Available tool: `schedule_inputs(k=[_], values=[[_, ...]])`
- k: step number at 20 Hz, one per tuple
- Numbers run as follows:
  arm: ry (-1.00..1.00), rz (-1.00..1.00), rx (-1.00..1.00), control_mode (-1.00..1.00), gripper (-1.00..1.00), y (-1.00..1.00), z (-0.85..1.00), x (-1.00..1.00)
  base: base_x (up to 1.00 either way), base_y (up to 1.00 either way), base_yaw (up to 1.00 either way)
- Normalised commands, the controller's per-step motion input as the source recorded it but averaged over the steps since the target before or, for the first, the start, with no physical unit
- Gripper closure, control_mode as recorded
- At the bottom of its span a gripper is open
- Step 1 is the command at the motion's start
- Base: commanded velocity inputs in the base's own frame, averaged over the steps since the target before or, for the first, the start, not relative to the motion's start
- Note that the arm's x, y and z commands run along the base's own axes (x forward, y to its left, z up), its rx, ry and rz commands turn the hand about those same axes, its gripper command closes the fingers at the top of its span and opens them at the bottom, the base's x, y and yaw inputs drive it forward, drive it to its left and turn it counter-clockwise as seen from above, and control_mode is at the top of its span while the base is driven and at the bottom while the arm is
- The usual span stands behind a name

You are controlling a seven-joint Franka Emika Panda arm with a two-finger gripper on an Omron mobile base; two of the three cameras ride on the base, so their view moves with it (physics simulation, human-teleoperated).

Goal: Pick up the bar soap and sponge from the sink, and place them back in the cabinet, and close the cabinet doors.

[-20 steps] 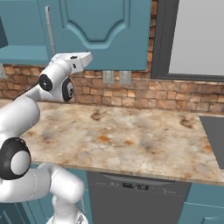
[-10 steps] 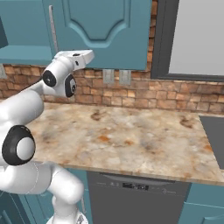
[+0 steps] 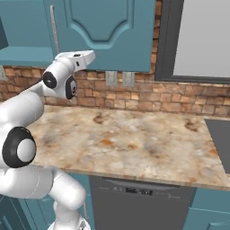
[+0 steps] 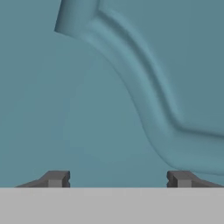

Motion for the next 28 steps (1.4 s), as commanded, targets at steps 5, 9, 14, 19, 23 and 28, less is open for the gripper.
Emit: schedule_inputs(k=[5, 9, 14, 19, 23, 28], values=[[0.0, 0.0, 0.0, -1.0, -1.0, 0.0, 0.0, -0.01, 0.0, 0.0, 0.0], [0.0, 0.0, 0.0, -1.0, -1.0, 0.0, 0.0, -0.27, 0.0, 0.0, 0.0], [0.0, 0.0, 0.0, -1.0, -1.0, 0.0, 0.02, -0.45, 0.0, 0.0, 0.0], [0.0, 0.0, 0.0, -1.0, -1.0, 0.0, 0.14, -0.59, 0.0, 0.0, 0.0], [0.01, 0.0, 0.0, -1.0, -1.0, 0.0, 0.23, -0.61, 0.0, 0.0, 0.0], [0.04, 0.0, 0.01, -1.0, -1.0, 0.0, 0.23, -0.72, 0.0, 0.0, 0.0]])
